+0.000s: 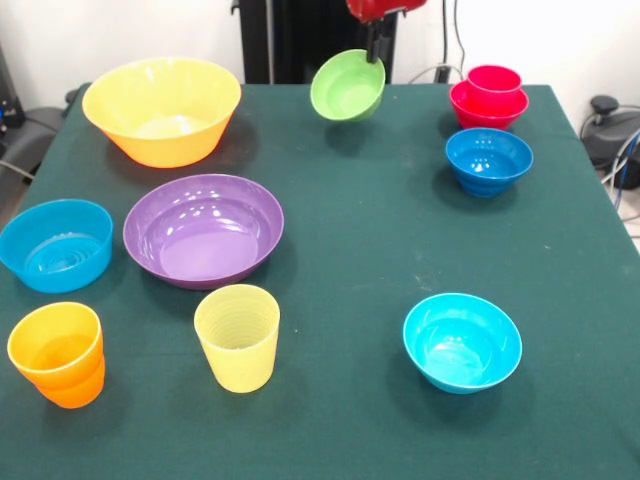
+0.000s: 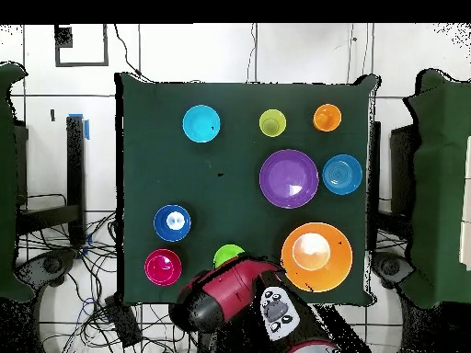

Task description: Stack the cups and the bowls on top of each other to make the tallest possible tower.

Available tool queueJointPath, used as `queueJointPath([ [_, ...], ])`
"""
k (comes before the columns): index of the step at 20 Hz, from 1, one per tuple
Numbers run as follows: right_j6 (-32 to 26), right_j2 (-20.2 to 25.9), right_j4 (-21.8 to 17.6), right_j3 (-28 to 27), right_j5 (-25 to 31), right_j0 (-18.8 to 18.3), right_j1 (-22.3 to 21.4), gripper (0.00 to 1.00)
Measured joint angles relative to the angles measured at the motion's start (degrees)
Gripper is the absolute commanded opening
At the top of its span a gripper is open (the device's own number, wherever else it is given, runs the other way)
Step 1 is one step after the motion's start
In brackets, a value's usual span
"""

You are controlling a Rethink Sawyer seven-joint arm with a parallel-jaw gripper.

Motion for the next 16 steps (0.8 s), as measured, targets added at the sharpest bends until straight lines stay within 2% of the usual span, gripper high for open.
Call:
queueJointPath([
  [2, 0.0, 0.0, 0.2, 0.0, 0.0, 0.1, -0.1, 0.0],
  [3, 0.0, 0.0, 0.6, 0.0, 0.0, 0.1, -0.2, 1.0],
  [16, 0.0, -0.1, 1.8, 0.0, 0.0, 0.1, -0.8, 1.0],
])
